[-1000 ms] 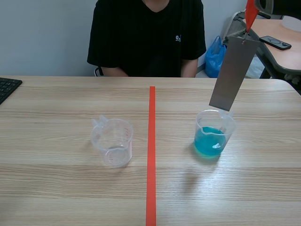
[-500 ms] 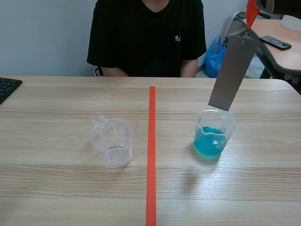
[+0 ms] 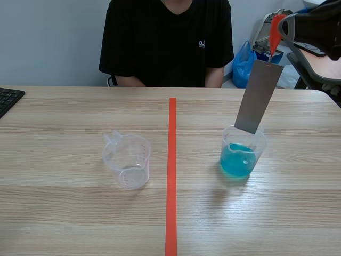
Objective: Do the redox reaction experiment.
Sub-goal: 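Lower the plate into the blue solution, then hold the plate still in the solution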
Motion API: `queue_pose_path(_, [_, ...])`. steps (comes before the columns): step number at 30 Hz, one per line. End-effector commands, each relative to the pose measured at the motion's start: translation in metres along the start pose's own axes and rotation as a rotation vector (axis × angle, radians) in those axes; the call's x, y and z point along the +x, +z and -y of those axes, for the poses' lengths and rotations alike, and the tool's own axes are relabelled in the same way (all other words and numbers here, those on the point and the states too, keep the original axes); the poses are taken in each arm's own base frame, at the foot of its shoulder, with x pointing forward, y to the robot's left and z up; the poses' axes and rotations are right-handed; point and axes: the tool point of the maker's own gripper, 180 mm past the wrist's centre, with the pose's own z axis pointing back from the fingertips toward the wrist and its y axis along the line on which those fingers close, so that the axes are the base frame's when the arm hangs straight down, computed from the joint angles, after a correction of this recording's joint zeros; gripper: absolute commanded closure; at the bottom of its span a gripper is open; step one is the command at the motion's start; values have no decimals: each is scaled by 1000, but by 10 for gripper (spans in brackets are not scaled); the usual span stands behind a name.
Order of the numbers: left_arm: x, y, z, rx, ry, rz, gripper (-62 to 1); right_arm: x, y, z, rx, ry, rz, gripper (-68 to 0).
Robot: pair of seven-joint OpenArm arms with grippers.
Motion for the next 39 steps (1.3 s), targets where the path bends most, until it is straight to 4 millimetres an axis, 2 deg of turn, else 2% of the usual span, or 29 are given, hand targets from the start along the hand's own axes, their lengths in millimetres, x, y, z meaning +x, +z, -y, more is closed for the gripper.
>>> queue_pose_path(1, [15,-2,-7,6,-17,44,-31,6,0,3,-5,10,25,-15])
queue_pose_path(13, [15,-2,-7,6,-17,45,-31,-34,-14,7,-36,-26,-16,-15])
queue_pose_path(28, [15,-2,-7,6,-17,45,-31,-94,-25,8,-52,-47,-82,-15])
queue_pose_path(39, [15,-2,-7,6,-17,45,-31,-100,-26,6,-48,-36,-98,-15])
